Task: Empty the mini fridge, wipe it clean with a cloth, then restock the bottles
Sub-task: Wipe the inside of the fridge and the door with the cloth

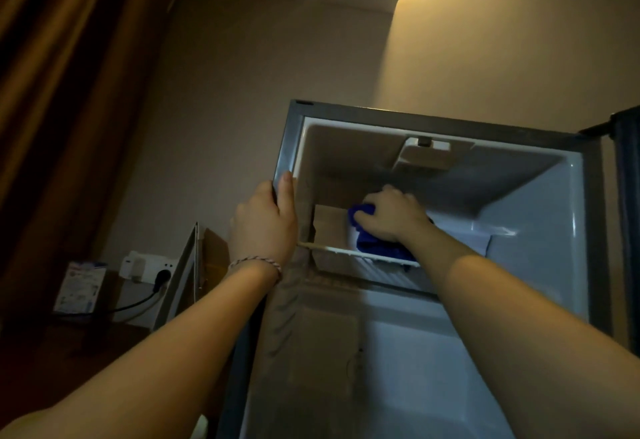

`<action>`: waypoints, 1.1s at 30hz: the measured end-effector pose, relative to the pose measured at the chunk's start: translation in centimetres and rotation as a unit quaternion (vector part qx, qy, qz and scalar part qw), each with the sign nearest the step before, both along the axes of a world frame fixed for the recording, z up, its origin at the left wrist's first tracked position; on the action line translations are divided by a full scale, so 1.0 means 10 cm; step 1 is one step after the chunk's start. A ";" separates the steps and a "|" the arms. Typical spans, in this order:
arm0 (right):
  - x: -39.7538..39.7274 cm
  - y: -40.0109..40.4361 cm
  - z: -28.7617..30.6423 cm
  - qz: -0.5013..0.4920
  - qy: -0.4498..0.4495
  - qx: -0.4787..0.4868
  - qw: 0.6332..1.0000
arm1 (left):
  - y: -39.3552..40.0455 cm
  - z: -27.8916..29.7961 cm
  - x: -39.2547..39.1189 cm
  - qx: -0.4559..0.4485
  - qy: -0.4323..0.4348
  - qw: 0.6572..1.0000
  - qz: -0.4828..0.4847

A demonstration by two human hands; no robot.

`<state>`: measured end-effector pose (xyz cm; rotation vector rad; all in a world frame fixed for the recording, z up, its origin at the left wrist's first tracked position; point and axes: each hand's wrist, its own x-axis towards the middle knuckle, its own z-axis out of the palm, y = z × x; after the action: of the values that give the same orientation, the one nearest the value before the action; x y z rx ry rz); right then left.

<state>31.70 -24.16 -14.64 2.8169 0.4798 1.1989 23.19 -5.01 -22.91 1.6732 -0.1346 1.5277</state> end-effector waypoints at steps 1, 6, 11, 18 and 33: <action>0.02 0.13 0.00 0.014 0.000 -0.019 1.000 | 0.01 0.00 0.00 0.002 0.000 1.000 -0.001; 0.05 0.27 0.00 0.036 -0.002 -0.049 0.998 | 0.03 0.00 0.03 0.012 -0.006 1.000 0.009; 0.06 -0.22 0.01 0.016 0.011 -0.012 1.000 | 0.02 0.01 0.00 0.012 -0.014 1.000 -0.006; 0.05 -0.95 0.00 -0.117 0.016 0.074 0.990 | -0.03 0.00 -0.05 0.006 -0.013 1.000 0.008; 0.01 -0.34 -0.01 0.014 -0.029 0.007 0.999 | 0.01 -0.01 0.01 0.004 -0.022 1.000 0.012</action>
<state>31.81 -27.52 -14.72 2.7860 0.5106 1.2904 23.34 -4.95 -22.97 1.6541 -0.1448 1.5841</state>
